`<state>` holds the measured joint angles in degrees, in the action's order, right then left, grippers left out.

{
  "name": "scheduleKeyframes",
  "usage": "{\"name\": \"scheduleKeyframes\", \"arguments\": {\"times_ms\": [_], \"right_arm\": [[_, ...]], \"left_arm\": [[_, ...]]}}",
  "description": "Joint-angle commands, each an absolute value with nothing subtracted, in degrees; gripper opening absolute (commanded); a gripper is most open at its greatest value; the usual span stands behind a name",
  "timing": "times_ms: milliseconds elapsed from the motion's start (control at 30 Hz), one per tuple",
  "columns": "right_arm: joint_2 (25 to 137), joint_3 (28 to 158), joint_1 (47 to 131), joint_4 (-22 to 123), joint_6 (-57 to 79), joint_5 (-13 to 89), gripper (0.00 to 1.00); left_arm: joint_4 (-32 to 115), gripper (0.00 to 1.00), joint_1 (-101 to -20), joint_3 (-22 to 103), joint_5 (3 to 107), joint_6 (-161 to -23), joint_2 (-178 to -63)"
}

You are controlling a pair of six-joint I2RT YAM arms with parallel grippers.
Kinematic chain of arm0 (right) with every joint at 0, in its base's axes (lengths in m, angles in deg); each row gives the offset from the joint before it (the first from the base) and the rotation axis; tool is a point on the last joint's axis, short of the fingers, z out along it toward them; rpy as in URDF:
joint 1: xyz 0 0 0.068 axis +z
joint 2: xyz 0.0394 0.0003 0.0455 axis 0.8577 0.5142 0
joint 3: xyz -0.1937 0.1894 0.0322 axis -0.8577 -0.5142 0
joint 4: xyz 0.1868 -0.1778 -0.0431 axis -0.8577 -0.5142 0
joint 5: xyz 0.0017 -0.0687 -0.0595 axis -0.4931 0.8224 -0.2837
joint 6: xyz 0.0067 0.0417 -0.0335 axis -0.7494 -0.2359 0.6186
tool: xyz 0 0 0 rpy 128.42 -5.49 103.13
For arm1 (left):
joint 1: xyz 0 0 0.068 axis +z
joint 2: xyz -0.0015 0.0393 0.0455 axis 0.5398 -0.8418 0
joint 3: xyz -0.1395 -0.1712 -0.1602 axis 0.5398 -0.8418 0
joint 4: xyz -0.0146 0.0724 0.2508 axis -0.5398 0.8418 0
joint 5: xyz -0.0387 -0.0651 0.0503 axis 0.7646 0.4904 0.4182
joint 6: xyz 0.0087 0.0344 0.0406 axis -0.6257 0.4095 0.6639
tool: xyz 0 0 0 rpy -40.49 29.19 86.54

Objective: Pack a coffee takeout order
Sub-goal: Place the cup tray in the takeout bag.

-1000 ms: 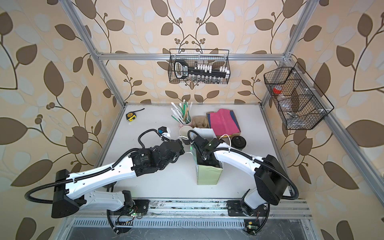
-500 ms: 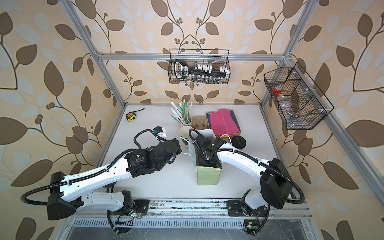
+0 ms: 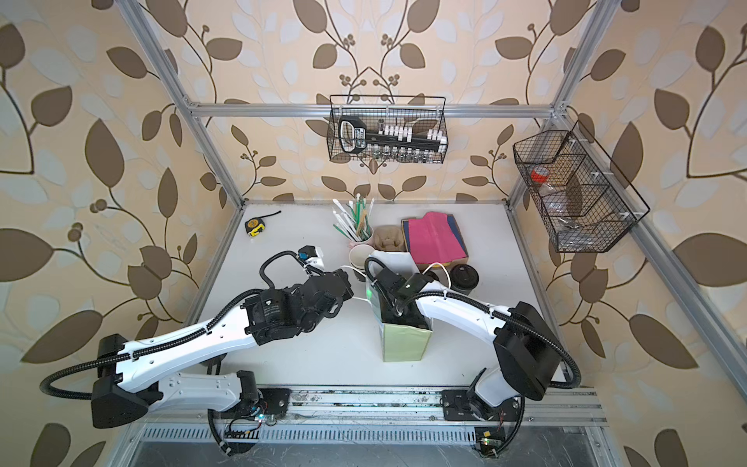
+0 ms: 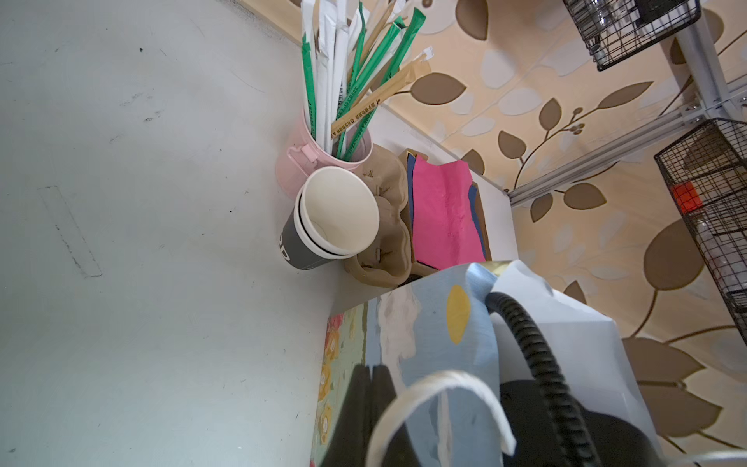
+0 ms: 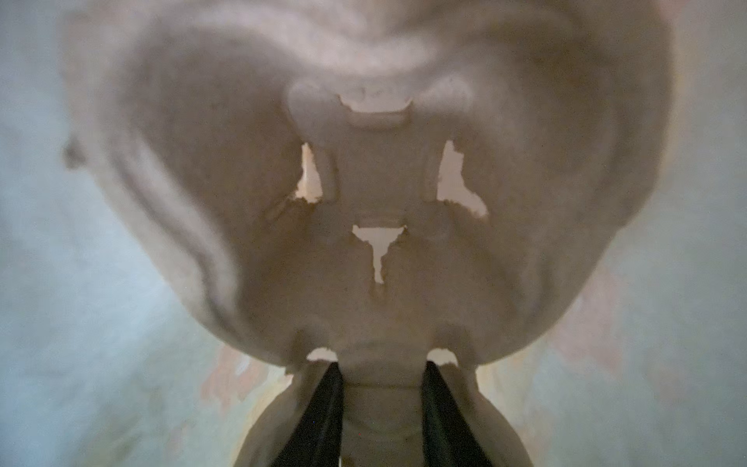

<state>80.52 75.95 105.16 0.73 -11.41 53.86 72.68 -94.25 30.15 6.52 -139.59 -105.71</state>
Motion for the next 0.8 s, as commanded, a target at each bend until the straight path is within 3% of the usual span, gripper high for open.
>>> {"name": "scheduleKeyframes", "arguments": {"times_ms": [0,333,767], "right_arm": [[81.85,74.61,105.52,-0.02,-11.78,53.56,0.31],[80.85,70.89,105.55,2.36,-12.37,52.9,0.35],[80.09,72.55,105.42,1.63,-11.71,53.28,0.5]], "left_arm": [[72.82,0.0,-94.65,32.75,3.78,-138.87,-105.81],[72.72,0.0,-94.72,32.07,2.96,-138.96,-105.38],[72.64,0.0,-94.68,32.75,3.17,-138.57,-106.17]]}}
